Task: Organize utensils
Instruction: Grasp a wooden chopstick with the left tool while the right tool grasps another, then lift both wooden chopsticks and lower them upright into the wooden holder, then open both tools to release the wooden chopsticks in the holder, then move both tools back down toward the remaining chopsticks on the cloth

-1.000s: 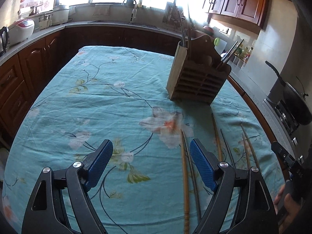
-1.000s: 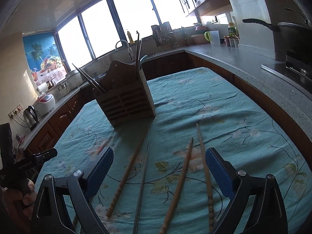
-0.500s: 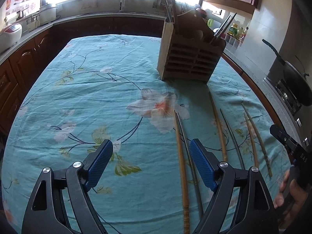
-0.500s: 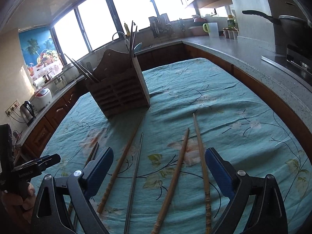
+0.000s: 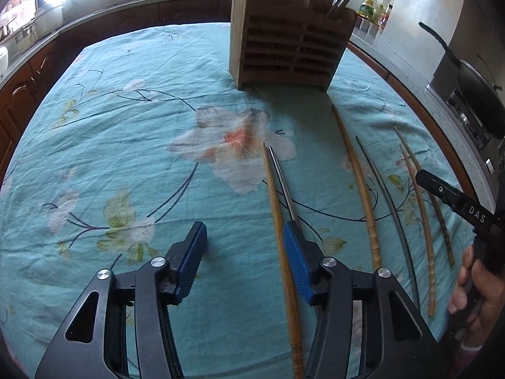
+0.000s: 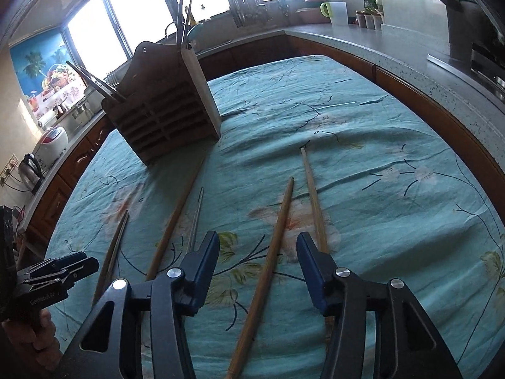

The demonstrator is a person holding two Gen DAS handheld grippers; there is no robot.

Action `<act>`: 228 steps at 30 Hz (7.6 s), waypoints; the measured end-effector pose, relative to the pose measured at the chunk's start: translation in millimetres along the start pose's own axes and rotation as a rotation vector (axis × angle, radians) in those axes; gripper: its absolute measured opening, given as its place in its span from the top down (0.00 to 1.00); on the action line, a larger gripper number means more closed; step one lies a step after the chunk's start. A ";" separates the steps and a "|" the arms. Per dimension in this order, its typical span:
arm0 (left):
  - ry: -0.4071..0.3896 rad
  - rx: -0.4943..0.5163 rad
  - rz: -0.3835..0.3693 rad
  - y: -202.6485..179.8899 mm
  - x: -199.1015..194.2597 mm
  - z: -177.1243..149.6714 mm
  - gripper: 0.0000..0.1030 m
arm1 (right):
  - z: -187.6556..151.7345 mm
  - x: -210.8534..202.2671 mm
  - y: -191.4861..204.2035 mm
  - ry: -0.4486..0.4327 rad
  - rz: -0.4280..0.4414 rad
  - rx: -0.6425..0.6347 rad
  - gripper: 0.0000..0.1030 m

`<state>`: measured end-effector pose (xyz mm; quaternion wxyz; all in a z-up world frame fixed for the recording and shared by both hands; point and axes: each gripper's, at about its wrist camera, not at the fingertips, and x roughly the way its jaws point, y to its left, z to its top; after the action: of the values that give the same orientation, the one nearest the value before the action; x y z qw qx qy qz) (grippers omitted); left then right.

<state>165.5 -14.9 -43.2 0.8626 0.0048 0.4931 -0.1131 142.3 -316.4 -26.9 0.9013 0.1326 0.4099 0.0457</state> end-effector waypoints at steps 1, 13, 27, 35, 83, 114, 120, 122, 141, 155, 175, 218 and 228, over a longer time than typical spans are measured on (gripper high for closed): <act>-0.003 0.002 -0.002 -0.6 1.1 1.2 0.52 | 1.5 3.3 -0.7 0.007 -0.005 -0.001 0.49; -0.012 0.056 0.036 -11.5 19.4 24.8 0.59 | 16.9 28.5 -0.1 0.045 -0.046 -0.027 0.60; -0.038 0.105 0.061 -23.1 31.8 41.9 0.95 | 24.3 51.4 23.3 0.043 -0.172 -0.190 0.93; -0.072 -0.026 -0.050 3.2 1.1 42.8 0.96 | 29.9 19.7 17.5 0.008 0.020 -0.052 0.95; -0.558 -0.060 -0.168 18.8 -179.1 132.4 0.96 | 157.3 -124.1 79.3 -0.486 0.209 -0.091 0.95; -0.733 -0.065 -0.102 12.7 -175.7 208.0 0.96 | 228.2 -98.3 70.8 -0.606 0.189 -0.026 0.95; -0.721 -0.097 -0.096 18.2 -155.9 212.9 0.96 | 232.8 -81.1 67.6 -0.610 0.192 -0.004 0.95; -0.717 -0.107 -0.079 19.0 -147.8 211.6 0.96 | 231.2 -73.1 66.0 -0.606 0.186 0.005 0.95; -0.535 -0.115 -0.086 13.1 -84.7 189.6 0.95 | 198.0 -2.0 73.5 -0.389 0.145 -0.034 0.94; -0.516 -0.112 -0.088 13.7 -85.5 195.1 0.95 | 201.3 -1.2 70.2 -0.367 0.149 -0.009 0.92; -0.586 -0.156 -0.069 13.3 -126.4 152.4 0.12 | 173.1 -56.2 40.6 -0.505 0.189 0.066 0.06; -0.197 -0.034 -0.013 -40.5 -29.6 54.0 0.12 | 19.4 -51.5 -37.3 -0.241 -0.028 0.058 0.06; -0.123 0.020 -0.011 -58.1 -2.0 61.2 0.12 | 23.7 -35.6 -40.2 -0.196 -0.023 0.051 0.06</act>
<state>204.9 -78.5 -4.0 0.8906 0.0039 0.4379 -0.1227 135.5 -366.5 2.8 0.9339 0.1546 0.3222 0.0118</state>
